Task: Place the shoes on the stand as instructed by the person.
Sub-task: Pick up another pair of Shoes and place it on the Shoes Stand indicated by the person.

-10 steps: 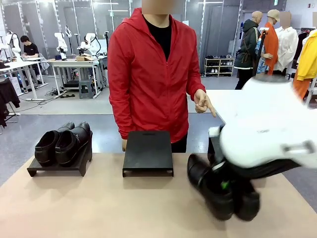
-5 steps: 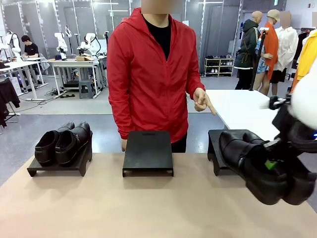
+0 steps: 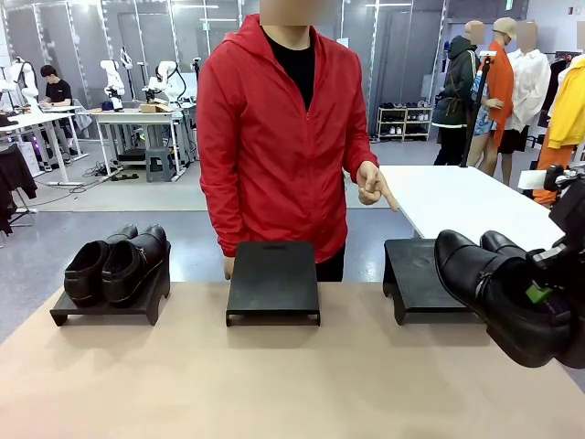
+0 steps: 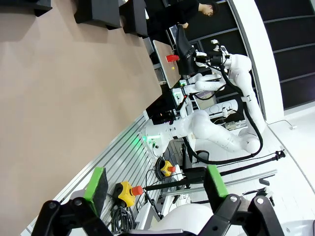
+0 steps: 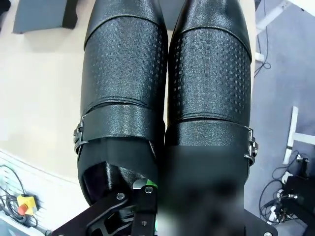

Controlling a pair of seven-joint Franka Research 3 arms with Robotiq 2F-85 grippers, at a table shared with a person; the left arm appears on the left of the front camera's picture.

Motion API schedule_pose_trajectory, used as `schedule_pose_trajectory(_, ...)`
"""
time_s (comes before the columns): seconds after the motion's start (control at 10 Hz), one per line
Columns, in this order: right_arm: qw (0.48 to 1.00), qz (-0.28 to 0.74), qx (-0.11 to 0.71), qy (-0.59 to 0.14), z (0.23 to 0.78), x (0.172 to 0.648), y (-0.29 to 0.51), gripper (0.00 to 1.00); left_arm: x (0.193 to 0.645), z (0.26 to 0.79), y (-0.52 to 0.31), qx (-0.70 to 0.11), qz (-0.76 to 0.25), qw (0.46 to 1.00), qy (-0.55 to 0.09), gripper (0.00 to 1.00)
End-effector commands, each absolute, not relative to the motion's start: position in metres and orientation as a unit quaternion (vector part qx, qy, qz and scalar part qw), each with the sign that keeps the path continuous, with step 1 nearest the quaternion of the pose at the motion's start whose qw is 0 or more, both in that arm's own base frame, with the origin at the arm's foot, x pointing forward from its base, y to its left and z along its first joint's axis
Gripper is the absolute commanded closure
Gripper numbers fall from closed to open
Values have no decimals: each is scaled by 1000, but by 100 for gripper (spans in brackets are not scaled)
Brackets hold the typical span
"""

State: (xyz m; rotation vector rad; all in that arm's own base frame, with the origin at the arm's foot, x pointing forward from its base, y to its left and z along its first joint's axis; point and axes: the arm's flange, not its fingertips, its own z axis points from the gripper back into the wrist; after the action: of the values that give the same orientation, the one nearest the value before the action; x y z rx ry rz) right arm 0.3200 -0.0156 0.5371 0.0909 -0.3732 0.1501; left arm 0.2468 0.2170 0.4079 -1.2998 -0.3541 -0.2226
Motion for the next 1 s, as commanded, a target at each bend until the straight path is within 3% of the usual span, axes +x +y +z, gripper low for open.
schedule_pose_trajectory(0.0, 981, 79, 41, -171, 533, 320, -15, 100, 245, 409, 216, -604, -114, 770, -170, 0)
schedule_pose_trajectory(0.3, 981, 79, 41, -171, 533, 320, -15, 100, 245, 409, 216, -604, -114, 770, -170, 0)
schedule_pose_trajectory(0.4, 982, 76, 46, -167, 527, 320, -14, 93, 245, 409, 216, -604, -114, 770, -170, 0)
schedule_pose_trajectory(0.9, 975, 81, 62, -198, 522, 432, -34, 93, 245, 409, 216, -604, -114, 770, -170, 0)
